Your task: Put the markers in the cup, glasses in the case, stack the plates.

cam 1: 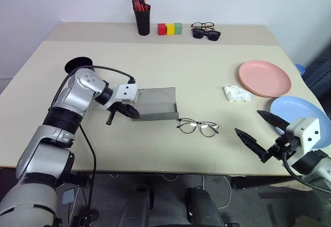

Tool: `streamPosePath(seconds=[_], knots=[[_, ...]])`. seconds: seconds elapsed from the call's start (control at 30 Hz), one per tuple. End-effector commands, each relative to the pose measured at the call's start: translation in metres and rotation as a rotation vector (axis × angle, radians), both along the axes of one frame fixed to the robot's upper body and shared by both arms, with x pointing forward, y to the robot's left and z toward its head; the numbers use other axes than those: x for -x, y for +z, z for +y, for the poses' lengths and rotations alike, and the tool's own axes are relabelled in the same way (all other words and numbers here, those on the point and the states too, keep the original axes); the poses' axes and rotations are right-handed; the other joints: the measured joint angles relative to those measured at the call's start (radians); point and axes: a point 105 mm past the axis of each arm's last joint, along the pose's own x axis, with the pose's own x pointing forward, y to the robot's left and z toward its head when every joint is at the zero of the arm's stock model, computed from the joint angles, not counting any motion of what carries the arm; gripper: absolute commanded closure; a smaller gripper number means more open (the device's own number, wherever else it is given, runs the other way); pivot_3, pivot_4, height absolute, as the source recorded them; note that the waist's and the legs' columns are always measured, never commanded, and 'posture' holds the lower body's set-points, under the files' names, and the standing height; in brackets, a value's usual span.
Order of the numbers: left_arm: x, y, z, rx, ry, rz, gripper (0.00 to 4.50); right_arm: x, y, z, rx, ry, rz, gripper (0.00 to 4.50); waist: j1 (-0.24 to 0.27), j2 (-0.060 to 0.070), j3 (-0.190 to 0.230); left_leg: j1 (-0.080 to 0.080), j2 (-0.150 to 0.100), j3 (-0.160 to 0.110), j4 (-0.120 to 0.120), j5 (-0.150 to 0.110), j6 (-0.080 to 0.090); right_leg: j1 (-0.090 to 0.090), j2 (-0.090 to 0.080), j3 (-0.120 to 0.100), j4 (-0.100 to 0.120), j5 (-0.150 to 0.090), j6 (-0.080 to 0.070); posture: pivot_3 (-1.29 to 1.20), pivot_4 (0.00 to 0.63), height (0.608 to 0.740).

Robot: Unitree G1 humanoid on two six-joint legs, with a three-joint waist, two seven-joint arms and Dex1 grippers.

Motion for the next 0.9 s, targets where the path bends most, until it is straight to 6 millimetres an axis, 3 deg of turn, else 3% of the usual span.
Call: streamPosePath(seconds=[0.03,0.3,0.8,0.9], knots=[[0.001,0.012,-0.012,0.040,0.010,-0.042,4.44,-0.003,0.006,0.001,0.024,0.025,-0.033,0.00,0.005,0.000,0.000,0.000,0.000,0.000,0.000,0.000,0.000,0.000,0.000,0.000,0.000,0.000,0.000,0.00,0.150,0.740],[0.005,0.013,-0.021,0.031,-0.009,-0.050,4.44,-0.005,0.008,-0.001,0.032,0.032,-0.041,0.00,0.005,0.000,0.000,0.000,-0.001,0.000,-0.001,0.000,0.000,-0.001,0.001,0.000,0.001,0.000,0.001,0.00,0.150,0.740],[0.038,0.015,0.017,-0.037,0.020,0.006,4.44,0.001,0.003,0.003,0.021,0.015,-0.034,0.00,0.000,0.000,0.000,0.001,0.001,0.001,-0.001,0.000,0.000,-0.001,0.001,0.000,0.001,0.000,0.000,0.00,0.150,0.740],[0.046,0.014,0.017,-0.043,0.007,0.019,4.44,0.000,0.003,0.004,0.018,0.020,-0.033,0.00,0.000,0.001,0.000,0.001,0.005,0.002,-0.001,0.000,0.000,-0.001,0.001,0.000,0.000,-0.001,0.000,0.00,0.150,0.740]])
